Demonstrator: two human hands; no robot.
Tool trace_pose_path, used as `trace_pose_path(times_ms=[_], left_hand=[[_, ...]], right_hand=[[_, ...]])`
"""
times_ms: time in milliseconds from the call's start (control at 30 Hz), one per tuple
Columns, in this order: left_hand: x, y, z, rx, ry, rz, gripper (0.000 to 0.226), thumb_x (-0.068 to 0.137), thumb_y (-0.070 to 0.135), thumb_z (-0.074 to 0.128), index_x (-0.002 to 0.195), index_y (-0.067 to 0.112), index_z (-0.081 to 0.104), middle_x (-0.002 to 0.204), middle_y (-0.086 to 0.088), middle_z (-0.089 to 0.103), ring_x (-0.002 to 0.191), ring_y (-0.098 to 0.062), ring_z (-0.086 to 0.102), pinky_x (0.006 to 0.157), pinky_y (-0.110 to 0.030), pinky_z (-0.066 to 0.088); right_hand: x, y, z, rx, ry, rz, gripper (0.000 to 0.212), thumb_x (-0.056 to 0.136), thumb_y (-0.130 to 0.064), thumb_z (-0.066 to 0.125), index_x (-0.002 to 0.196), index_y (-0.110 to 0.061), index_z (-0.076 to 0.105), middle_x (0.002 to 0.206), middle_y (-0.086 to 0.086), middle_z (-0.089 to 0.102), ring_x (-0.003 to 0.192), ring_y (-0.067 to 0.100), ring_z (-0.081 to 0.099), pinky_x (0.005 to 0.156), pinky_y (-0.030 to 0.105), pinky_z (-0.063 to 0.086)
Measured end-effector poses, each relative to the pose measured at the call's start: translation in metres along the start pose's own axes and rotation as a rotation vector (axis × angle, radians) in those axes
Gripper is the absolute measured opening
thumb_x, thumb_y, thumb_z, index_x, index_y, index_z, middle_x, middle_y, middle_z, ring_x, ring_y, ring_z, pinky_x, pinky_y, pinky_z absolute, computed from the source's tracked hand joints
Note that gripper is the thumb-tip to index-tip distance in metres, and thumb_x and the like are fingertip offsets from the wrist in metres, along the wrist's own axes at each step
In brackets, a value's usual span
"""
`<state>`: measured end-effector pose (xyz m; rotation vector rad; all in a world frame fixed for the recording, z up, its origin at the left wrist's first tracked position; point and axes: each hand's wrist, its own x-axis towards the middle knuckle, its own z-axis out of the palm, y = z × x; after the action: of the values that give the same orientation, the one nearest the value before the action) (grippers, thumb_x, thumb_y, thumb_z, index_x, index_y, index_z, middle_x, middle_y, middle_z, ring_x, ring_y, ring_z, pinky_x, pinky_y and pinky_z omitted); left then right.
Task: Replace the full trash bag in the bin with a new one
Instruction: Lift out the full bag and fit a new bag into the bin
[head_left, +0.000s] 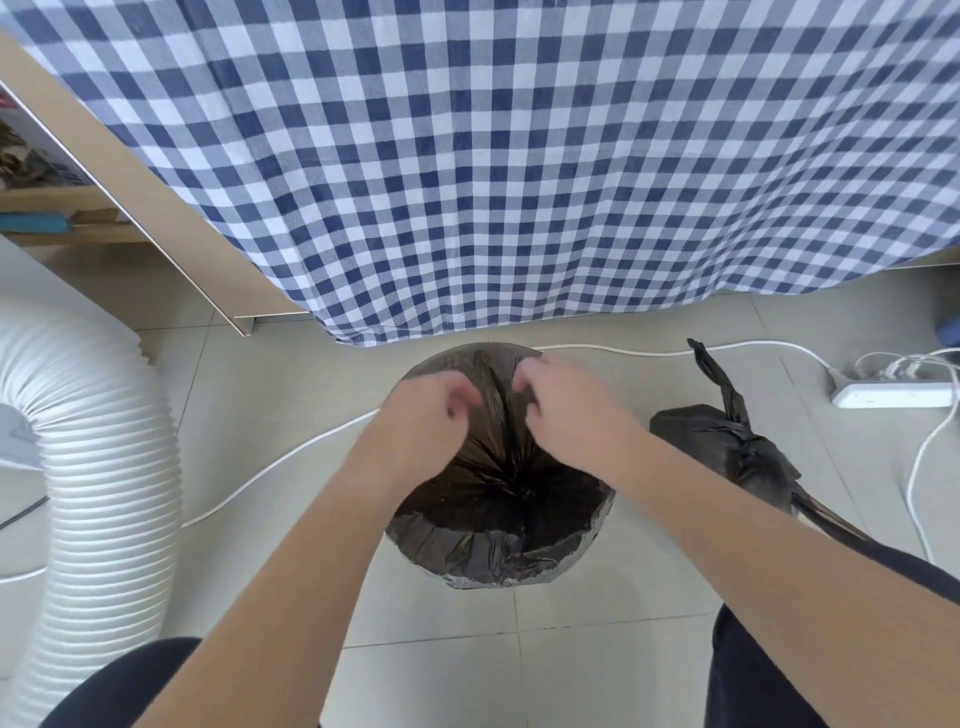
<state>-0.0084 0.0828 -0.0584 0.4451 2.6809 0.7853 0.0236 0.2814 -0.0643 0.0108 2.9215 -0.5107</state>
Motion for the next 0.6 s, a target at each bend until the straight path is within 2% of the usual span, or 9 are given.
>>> trace_pose_path(times_ms=[67, 133, 167, 233, 300, 367, 433, 500, 600], left_hand=[[0.011, -0.004, 0.028, 0.127, -0.252, 0.095, 0.034, 0.097, 0.011, 0.053, 0.11, 0.029, 0.078, 0.108, 0.009, 0.078, 0.098, -0.01, 0.071, 0.096, -0.031, 0.056], [0.018, -0.015, 0.055, 0.325, -0.392, 0.105, 0.026, 0.094, 0.017, 0.06, 0.113, 0.024, 0.076, 0.112, -0.001, 0.077, 0.108, -0.024, 0.072, 0.095, -0.041, 0.057], [0.02, -0.022, 0.066, 0.432, -0.435, 0.083, 0.028, 0.093, 0.026, 0.065, 0.12, 0.023, 0.072, 0.12, -0.005, 0.074, 0.116, -0.03, 0.069, 0.099, -0.044, 0.055], [0.019, -0.036, 0.084, 0.653, -0.501, 0.028, 0.059, 0.089, 0.053, 0.071, 0.138, 0.022, 0.063, 0.14, -0.009, 0.063, 0.135, -0.034, 0.055, 0.12, -0.049, 0.036], [0.015, -0.047, 0.094, 0.824, -0.552, -0.011, 0.083, 0.087, 0.066, 0.067, 0.153, 0.018, 0.051, 0.159, -0.013, 0.044, 0.152, -0.035, 0.033, 0.13, -0.05, 0.009], [0.012, -0.055, 0.101, 0.91, -0.574, -0.026, 0.081, 0.096, 0.057, 0.058, 0.161, 0.012, 0.04, 0.17, -0.017, 0.025, 0.16, -0.036, 0.014, 0.13, -0.051, -0.005], [0.012, -0.059, 0.107, 0.911, -0.56, -0.06, 0.079, 0.101, 0.05, 0.051, 0.165, 0.009, 0.029, 0.174, -0.019, 0.015, 0.162, -0.035, 0.006, 0.13, -0.052, -0.009], [0.012, -0.058, 0.109, 0.897, -0.552, -0.063, 0.081, 0.102, 0.048, 0.049, 0.166, 0.006, 0.023, 0.175, -0.019, 0.012, 0.162, -0.035, 0.003, 0.129, -0.051, -0.011], [0.013, -0.058, 0.105, 0.864, -0.552, -0.005, 0.102, 0.09, 0.069, 0.059, 0.165, 0.007, 0.027, 0.173, -0.019, 0.019, 0.162, -0.036, 0.008, 0.13, -0.053, -0.007]], right_hand=[[0.005, -0.009, 0.026, -0.062, -0.157, -0.067, 0.025, 0.091, -0.01, 0.056, 0.116, -0.015, 0.06, 0.117, 0.01, 0.06, 0.111, 0.034, 0.06, 0.091, 0.047, 0.054], [0.007, -0.011, 0.053, -0.161, -0.332, -0.073, 0.031, 0.092, -0.018, 0.061, 0.122, -0.01, 0.058, 0.123, 0.016, 0.06, 0.117, 0.039, 0.06, 0.094, 0.049, 0.054], [0.007, -0.008, 0.065, -0.207, -0.415, -0.052, 0.042, 0.092, -0.026, 0.065, 0.129, -0.008, 0.056, 0.13, 0.017, 0.059, 0.122, 0.04, 0.058, 0.098, 0.049, 0.052], [0.005, 0.001, 0.088, -0.362, -0.57, -0.009, 0.072, 0.089, -0.053, 0.068, 0.143, -0.01, 0.05, 0.144, 0.015, 0.055, 0.135, 0.038, 0.048, 0.112, 0.051, 0.039], [0.0, 0.011, 0.105, -0.622, -0.712, -0.001, 0.093, 0.087, -0.075, 0.054, 0.156, -0.014, 0.039, 0.159, 0.012, 0.043, 0.15, 0.035, 0.031, 0.125, 0.053, 0.014], [-0.005, 0.016, 0.117, -0.785, -0.799, -0.004, 0.101, 0.088, -0.085, 0.037, 0.163, -0.018, 0.025, 0.169, 0.01, 0.027, 0.159, 0.032, 0.01, 0.126, 0.053, -0.006], [-0.006, 0.018, 0.126, -0.841, -0.838, 0.016, 0.102, 0.088, -0.087, 0.027, 0.166, -0.024, 0.011, 0.173, 0.007, 0.014, 0.16, 0.032, -0.005, 0.125, 0.056, -0.012], [-0.006, 0.018, 0.131, -0.89, -0.866, 0.032, 0.102, 0.087, -0.088, 0.021, 0.166, -0.026, 0.003, 0.174, 0.005, 0.006, 0.159, 0.033, -0.011, 0.124, 0.058, -0.012], [-0.01, 0.018, 0.132, -0.869, -0.866, 0.062, 0.1, 0.088, -0.087, 0.02, 0.166, -0.026, 0.005, 0.174, 0.006, 0.008, 0.159, 0.033, -0.009, 0.124, 0.059, -0.01]])
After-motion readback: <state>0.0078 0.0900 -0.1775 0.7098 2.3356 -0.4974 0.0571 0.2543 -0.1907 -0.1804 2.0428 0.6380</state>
